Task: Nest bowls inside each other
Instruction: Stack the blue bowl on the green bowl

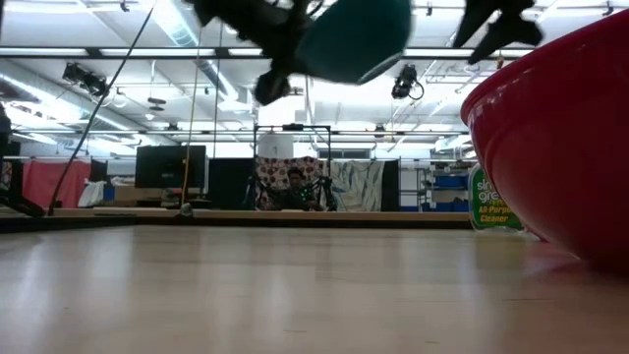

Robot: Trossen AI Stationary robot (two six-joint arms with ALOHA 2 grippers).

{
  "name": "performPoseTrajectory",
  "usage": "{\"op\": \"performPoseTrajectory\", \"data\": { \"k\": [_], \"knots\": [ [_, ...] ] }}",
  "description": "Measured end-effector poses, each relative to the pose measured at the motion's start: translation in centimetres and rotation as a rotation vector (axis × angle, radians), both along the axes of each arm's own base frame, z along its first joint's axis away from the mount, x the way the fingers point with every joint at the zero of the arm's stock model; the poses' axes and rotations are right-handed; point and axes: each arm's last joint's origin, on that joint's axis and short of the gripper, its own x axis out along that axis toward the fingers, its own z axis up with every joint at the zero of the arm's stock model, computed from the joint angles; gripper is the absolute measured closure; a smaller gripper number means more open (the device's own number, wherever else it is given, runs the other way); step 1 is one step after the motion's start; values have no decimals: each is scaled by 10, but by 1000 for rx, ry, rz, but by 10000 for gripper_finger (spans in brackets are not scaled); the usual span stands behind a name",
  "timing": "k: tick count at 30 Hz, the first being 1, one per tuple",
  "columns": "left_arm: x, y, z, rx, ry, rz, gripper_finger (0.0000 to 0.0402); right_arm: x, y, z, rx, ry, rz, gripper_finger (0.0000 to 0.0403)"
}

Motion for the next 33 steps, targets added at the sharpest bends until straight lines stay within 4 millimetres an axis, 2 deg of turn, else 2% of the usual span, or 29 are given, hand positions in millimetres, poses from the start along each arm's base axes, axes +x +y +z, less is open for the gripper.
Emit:
{"op": "performPoseTrajectory", "data": {
  "k": [4,12,15,20,29,33],
  "knots": [
    [38,-24,8,27,-15,-106,389,-20,12,3,36,-6,-68,192],
    [110,-67,-1,34,-9,-272,388,-41,29,8,79,-59,-120,192],
    [130,-80,-8,42,0,-305,388,-48,35,1,161,47,-73,192],
    [159,-96,-22,69,5,-315,388,-57,41,-11,229,275,-66,192],
    [195,-109,-47,126,-24,-318,388,-63,41,-9,245,246,-144,192],
    [204,-114,-67,157,13,-349,388,-63,43,-10,280,254,-138,192]
  ]
}}
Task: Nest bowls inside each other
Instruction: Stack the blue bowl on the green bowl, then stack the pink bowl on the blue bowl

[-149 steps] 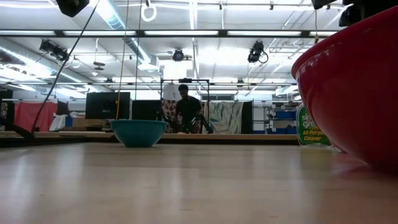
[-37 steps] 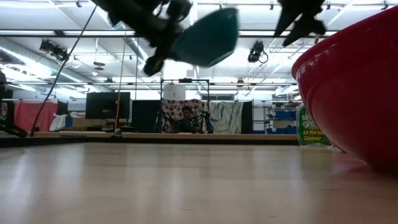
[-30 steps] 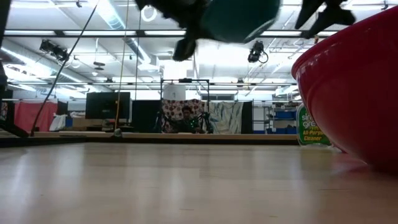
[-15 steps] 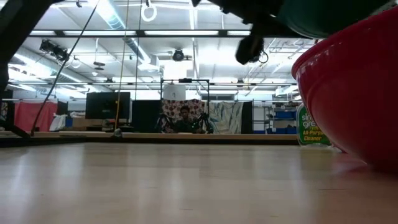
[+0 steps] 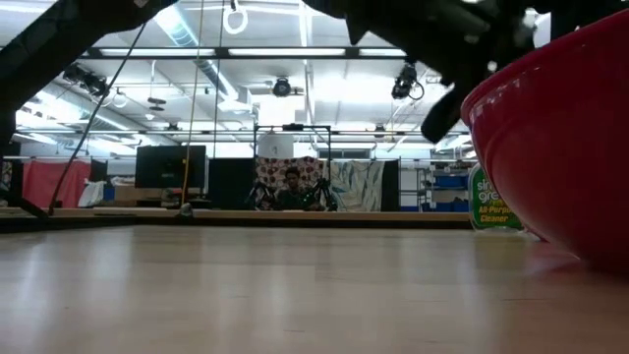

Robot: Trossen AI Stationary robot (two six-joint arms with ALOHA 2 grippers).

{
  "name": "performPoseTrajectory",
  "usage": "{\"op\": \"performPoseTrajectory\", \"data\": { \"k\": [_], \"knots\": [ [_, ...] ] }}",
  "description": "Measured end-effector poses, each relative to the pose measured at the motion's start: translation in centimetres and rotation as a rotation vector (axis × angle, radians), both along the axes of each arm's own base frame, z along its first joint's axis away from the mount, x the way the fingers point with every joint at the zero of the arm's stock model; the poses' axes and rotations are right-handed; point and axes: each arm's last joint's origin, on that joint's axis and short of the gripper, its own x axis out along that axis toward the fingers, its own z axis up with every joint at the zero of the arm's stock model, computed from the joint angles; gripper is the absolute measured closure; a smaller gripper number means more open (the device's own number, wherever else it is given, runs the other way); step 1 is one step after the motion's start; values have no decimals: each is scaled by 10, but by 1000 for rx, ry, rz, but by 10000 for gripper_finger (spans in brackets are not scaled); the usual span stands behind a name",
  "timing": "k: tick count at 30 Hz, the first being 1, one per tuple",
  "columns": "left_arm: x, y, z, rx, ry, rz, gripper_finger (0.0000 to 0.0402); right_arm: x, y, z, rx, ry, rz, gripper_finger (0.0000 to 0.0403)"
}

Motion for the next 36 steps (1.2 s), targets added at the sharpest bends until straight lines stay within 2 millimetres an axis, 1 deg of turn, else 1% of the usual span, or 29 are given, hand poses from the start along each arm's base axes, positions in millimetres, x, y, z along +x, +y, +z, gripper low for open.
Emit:
{"op": "performPoseTrajectory", "data": {
  "k": [4,9,12,15,18,22,25,27,33,36],
  "knots": [
    [1,-6,-20,93,69,-12,388,0,1,0,16,-2,5,192],
    [-1,-14,-23,207,77,-36,385,0,0,0,1,-3,7,192],
    [-1,-18,-21,226,53,-24,369,0,0,0,-14,-4,6,192],
    [-1,-21,-21,224,47,-22,336,0,-1,0,-22,-6,4,192],
    [-1,-26,-20,229,41,-32,291,0,-1,0,-22,-6,4,192],
    [1,-27,-18,221,4,-33,230,0,-1,0,-22,-6,1,192],
    [0,-27,-12,222,-10,-34,198,0,-1,0,-18,-8,-9,192],
    [-3,-24,-4,239,-20,-42,187,0,0,0,-8,-3,-6,192],
    [-11,-19,22,369,-52,-49,186,3,0,-3,-11,21,7,192],
    [-16,-19,29,420,-51,-80,193,7,1,-16,-8,64,8,192]
  ]
}}
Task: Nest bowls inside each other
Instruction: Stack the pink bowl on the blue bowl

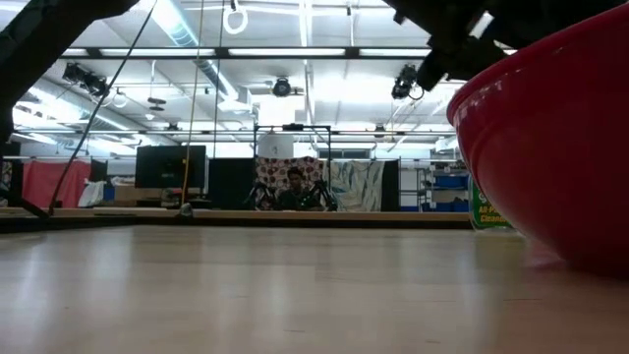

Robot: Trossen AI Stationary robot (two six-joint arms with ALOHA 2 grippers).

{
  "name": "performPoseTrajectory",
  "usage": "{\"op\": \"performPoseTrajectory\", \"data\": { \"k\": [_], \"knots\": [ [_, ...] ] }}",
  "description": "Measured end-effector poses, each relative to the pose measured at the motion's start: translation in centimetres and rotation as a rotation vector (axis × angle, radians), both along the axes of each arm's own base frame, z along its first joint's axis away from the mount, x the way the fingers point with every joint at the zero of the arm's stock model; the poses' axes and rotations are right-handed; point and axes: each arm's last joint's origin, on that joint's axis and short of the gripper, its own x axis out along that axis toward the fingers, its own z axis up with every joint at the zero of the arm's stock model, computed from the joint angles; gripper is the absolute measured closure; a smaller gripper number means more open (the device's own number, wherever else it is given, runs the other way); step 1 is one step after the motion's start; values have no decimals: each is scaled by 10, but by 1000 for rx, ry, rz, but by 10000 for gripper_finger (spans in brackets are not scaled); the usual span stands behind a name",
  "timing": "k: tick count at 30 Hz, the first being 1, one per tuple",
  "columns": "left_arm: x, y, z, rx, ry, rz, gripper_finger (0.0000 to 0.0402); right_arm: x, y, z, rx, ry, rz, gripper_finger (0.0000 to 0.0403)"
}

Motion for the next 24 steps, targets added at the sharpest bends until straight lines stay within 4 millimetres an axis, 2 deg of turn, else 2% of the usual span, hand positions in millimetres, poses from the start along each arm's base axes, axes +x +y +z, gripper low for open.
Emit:
{"op": "performPoseTrajectory", "data": {
  "k": [5,11,17,24],
  "knots": [
    [-9,2,8,78,50,-50,206,8,3,-31,46,66,21,192],
    [-11,10,6,104,75,-131,209,12,2,-58,83,89,-28,192],
    [-10,16,23,141,-19,-144,209,11,-5,-76,69,155,-103,200],
    [-10,5,36,169,-113,-184,209,8,-19,-91,71,218,-182,208]
  ]
}}
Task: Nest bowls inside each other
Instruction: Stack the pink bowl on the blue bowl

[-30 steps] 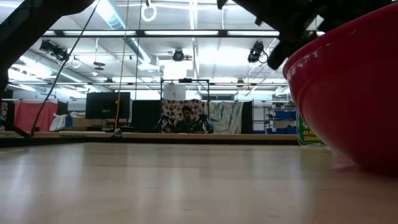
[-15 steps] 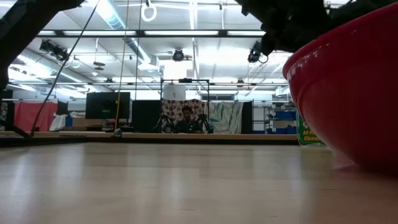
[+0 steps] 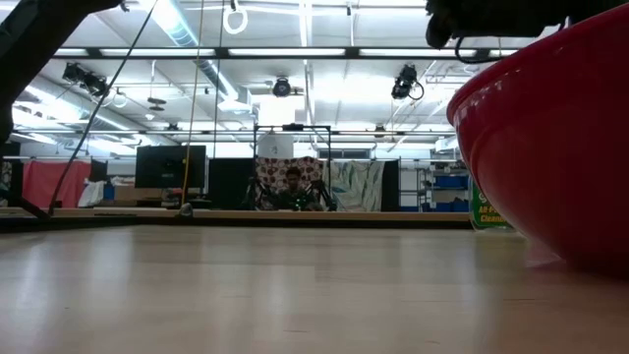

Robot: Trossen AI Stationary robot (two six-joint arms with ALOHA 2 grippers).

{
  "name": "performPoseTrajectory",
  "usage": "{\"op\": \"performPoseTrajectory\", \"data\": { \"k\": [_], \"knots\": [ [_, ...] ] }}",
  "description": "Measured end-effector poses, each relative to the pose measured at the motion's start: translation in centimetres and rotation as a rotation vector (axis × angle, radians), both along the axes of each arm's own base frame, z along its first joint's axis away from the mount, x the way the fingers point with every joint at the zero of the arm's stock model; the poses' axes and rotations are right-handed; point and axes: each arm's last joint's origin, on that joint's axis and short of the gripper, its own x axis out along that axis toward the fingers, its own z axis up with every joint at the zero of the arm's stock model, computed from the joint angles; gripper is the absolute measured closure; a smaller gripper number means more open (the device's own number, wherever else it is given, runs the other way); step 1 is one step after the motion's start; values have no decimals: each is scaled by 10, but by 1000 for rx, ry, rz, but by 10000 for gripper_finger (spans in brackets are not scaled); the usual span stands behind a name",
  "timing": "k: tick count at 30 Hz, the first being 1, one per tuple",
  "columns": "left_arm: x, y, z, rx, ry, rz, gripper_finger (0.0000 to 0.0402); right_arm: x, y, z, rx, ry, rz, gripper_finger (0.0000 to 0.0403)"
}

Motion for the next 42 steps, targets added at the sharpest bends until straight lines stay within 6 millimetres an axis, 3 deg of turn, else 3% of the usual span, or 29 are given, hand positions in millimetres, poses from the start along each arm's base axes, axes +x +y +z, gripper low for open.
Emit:
{"op": "performPoseTrajectory", "data": {
  "k": [7,13,15,21,30,36,42],
  "knots": [
    [-3,-19,0,36,-10,-58,209,4,-17,-2,18,-25,-17,210],
    [-13,-34,-26,-5,-17,-69,209,8,-33,-5,13,-17,32,210],
    [-27,-32,-31,-20,-15,-54,209,12,-37,-6,18,-25,79,206],
    [-85,-10,-20,-156,-201,30,209,22,-53,-17,48,31,204,177],
    [-167,23,-21,-270,-160,132,209,33,-81,-47,158,224,386,181],
    [-209,30,-27,-333,-138,216,209,36,-93,-62,232,277,486,203],
    [-236,37,-35,-373,-133,293,209,40,-99,-69,258,277,541,229]
  ]
}}
